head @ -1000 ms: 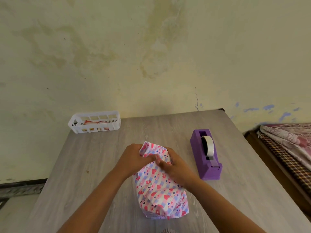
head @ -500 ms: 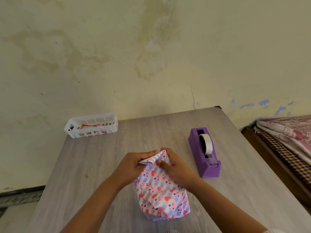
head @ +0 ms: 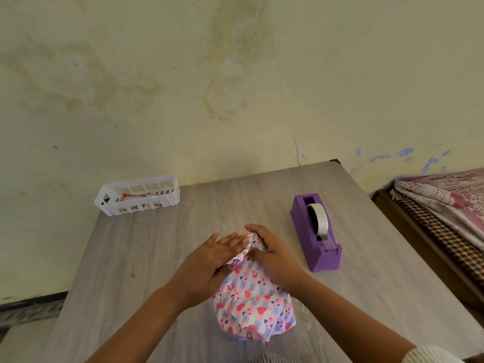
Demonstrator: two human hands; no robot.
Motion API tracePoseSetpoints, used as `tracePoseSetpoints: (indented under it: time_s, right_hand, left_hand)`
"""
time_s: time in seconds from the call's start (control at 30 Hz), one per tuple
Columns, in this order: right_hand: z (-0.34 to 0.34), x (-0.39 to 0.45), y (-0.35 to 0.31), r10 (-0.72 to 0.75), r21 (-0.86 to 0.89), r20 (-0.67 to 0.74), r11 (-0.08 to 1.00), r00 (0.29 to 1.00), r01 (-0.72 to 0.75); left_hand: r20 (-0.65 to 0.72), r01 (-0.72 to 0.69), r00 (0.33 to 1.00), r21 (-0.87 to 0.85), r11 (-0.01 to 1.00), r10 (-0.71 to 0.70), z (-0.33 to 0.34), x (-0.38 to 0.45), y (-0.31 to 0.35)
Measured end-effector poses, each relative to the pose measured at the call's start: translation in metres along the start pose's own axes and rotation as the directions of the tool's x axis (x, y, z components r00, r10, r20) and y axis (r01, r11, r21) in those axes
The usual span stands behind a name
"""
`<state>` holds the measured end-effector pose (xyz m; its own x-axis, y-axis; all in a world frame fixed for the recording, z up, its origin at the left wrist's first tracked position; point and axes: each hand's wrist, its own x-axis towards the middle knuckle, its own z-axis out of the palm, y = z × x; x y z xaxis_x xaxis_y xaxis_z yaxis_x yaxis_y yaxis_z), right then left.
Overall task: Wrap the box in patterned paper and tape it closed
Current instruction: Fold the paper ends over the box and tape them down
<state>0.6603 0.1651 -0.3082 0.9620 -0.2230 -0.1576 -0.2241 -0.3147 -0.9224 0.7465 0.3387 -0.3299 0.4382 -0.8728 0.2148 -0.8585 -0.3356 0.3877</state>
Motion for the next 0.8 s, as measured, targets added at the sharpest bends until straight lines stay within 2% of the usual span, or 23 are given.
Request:
tracePoseSetpoints:
  time_s: [0.1, 0.17, 0.37, 0.53, 0.73, 0.8]
  right_hand:
    - [-0.001, -0.004, 0.003, 0.04, 0.223, -0.006, 0.974, 0.999, -0.038]
    - [-0.002, -0.007, 0.004, 0.039, 0.301, -0.011, 0.953, 0.999, -0.034]
    - [-0.003, -0.007, 0.002, 0.006, 0.294, 0.005, 0.956, 1.0, -0.007]
    - [-0.002, -0.004, 0.004, 0.011, 0.288, -0.025, 0.958, 1.0, -0.003]
    - [0.001, 0.0, 0.005, 0.017, 0.303, -0.028, 0.953, 0.999, -0.007]
    - [0.001, 0.0, 0.006, 0.024, 0.306, -0.03, 0.952, 0.999, -0.014]
  left_hand:
    - [0.015, -0.018, 1.0, 0.078, 0.997, 0.017, 0.001, -0.003, 0.004]
    - [0.013, -0.049, 0.999, 0.136, 0.989, 0.048, 0.0, -0.005, 0.008]
    - [0.062, -0.129, 0.991, 0.249, 0.96, 0.117, 0.0, -0.01, 0.013]
    - [0.068, -0.138, 0.99, 0.24, 0.961, 0.125, 0.001, -0.012, 0.012]
    - [-0.006, -0.29, 0.955, 0.185, 0.939, 0.296, 0.0, -0.017, 0.016]
    - [-0.072, -0.29, 0.952, 0.098, 0.952, 0.298, 0.003, -0.024, 0.022]
